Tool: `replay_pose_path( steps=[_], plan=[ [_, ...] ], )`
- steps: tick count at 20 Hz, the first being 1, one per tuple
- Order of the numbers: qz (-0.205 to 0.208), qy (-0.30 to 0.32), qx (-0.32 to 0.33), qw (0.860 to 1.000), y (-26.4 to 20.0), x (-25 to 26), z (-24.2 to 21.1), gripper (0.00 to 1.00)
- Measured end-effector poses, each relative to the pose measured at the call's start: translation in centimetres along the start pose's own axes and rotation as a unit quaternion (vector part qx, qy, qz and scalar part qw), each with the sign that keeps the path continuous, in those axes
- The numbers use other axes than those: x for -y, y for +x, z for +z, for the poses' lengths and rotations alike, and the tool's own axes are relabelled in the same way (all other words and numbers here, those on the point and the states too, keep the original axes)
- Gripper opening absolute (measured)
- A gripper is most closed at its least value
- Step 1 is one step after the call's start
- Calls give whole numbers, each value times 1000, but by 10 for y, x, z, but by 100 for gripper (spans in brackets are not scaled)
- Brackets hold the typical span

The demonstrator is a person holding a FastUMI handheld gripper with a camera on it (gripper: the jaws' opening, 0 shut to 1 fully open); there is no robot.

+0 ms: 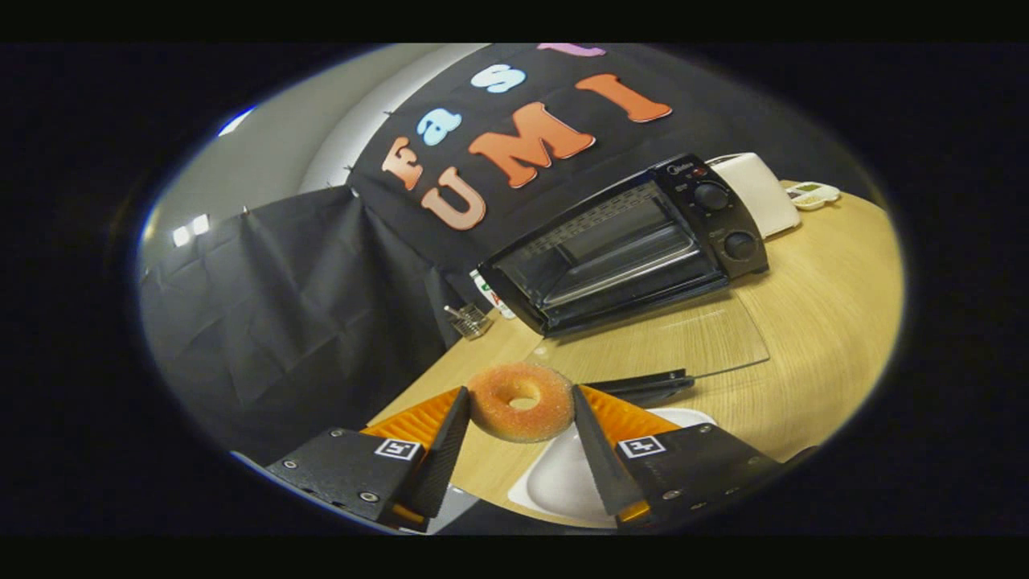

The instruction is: Open the toaster oven, put the food inside, and close the toaster oven door.

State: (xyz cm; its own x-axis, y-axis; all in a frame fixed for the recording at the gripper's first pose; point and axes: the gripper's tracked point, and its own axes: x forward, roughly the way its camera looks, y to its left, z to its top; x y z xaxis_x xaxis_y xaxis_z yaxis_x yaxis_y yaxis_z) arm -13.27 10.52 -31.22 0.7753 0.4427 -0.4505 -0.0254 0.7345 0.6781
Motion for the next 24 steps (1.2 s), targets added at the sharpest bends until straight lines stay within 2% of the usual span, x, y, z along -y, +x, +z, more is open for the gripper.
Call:
replay_pose_path(
  steps=[4, 7, 13, 18, 24],
  plan=[
    [-2, 24, 20, 1000, 19, 3, 20, 74],
    [17, 70, 47, 996, 36, -4, 45, 74],
    [-20, 114, 77, 990, 74, 24, 79, 74],
    [-64, 86, 81, 991, 101, 51, 95, 74],
    [-81, 66, 102, 989, 126, 55, 123, 74]
  ],
)
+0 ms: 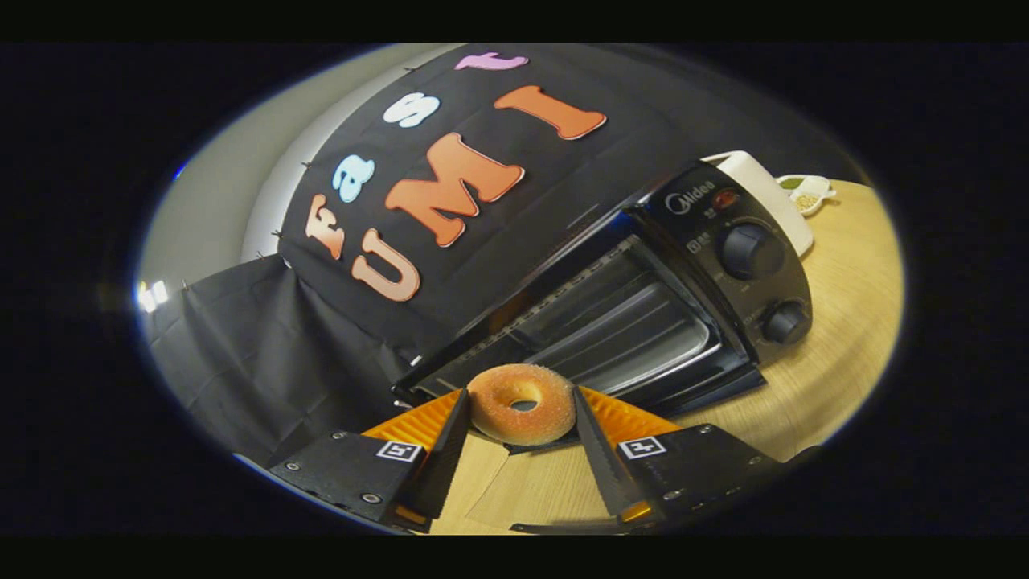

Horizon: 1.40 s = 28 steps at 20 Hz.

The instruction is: Open the toaster oven, put the food inside, and close the toaster oven door.

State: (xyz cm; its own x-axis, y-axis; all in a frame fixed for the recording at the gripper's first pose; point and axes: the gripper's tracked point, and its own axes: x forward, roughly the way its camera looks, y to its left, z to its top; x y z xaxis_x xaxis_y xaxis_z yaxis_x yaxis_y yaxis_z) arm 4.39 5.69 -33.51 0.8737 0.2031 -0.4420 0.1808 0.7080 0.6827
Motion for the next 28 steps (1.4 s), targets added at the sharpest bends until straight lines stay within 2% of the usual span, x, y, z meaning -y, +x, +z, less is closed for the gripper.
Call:
replay_pose_path(
  steps=[6, 11, 15, 20, 28],
  plan=[
    [-15, 14, 4, 1000, 36, 0, -3, 74],
    [-40, -1, 14, 999, 55, 9, -5, 74],
    [-59, -62, 41, 996, 60, 13, 5, 74],
    [-82, -155, 54, 983, 60, 16, 9, 81],
    [-87, -185, 36, 978, 53, 21, 1, 86]
  ],
)
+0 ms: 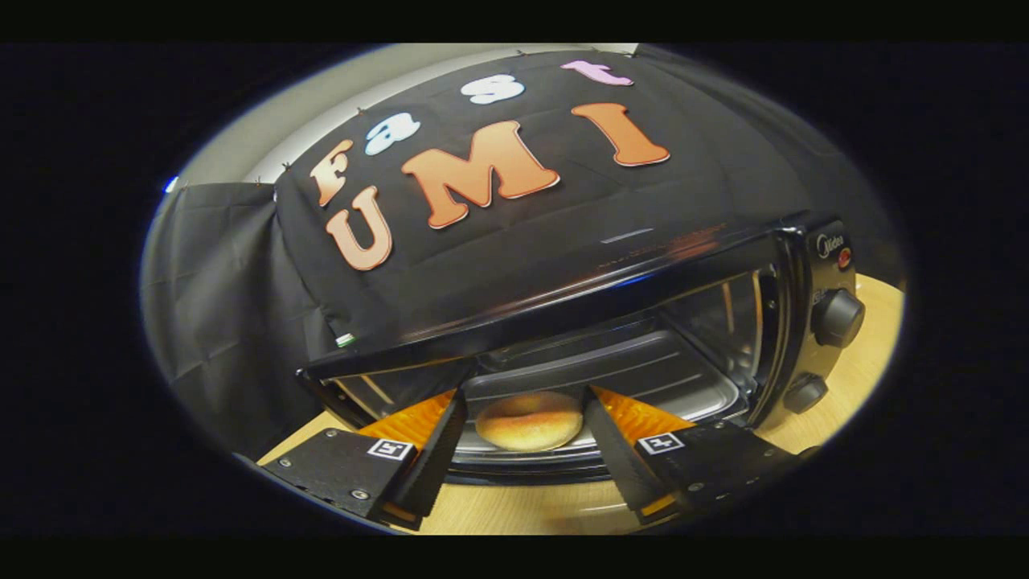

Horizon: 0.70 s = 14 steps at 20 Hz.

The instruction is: Open the toaster oven, put the food inside, and close the toaster oven door.

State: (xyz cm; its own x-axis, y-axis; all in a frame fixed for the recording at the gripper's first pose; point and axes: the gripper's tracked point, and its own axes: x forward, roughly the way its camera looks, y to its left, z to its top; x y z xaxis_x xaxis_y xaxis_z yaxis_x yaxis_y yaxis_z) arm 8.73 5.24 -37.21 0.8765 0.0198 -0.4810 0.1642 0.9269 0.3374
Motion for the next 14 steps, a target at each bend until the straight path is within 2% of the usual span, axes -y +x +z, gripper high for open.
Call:
replay_pose_path(
  steps=[6, 8, 10, 14],
  plan=[
    [8, -80, -14, 997, -48, -2, -2, 90],
    [28, -98, -16, 995, -73, -11, -3, 91],
    [54, -97, -30, 993, -92, -20, -11, 91],
    [73, -83, -61, 992, -124, -16, -24, 91]
  ],
)
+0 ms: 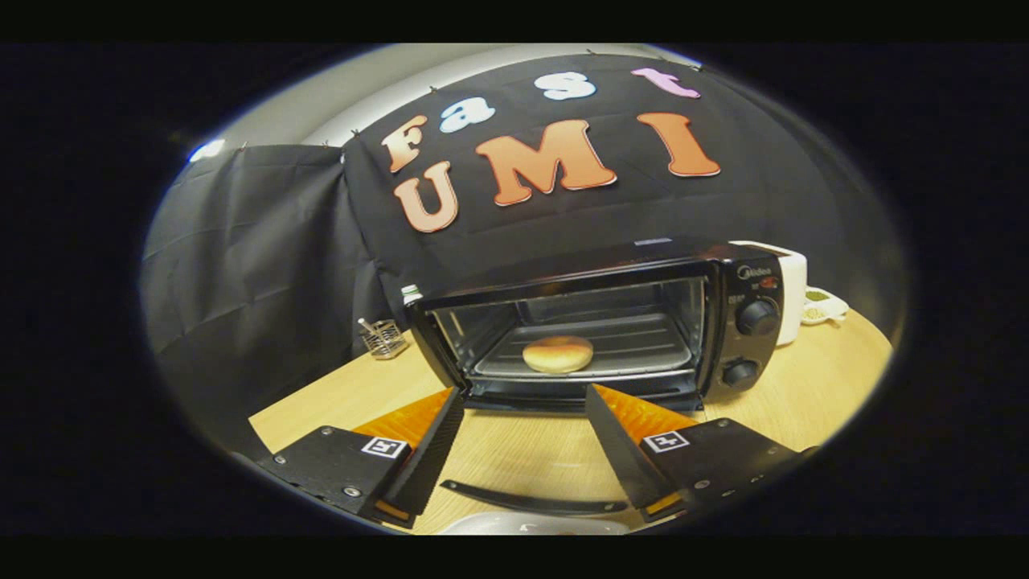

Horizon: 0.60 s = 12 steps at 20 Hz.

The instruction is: Open the toaster oven, put the food inside, and close the toaster oven door.

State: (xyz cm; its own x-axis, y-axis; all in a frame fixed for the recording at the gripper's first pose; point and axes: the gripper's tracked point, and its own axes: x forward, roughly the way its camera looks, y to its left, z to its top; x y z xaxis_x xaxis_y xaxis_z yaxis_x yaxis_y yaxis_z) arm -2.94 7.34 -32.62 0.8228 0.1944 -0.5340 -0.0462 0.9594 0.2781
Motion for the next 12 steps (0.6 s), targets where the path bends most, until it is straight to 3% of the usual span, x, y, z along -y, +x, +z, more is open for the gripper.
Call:
replay_pose_path(
  steps=[12],
  plan=[
    [-17, -18, -89, 996, -66, 14, -80, 91]
  ],
)
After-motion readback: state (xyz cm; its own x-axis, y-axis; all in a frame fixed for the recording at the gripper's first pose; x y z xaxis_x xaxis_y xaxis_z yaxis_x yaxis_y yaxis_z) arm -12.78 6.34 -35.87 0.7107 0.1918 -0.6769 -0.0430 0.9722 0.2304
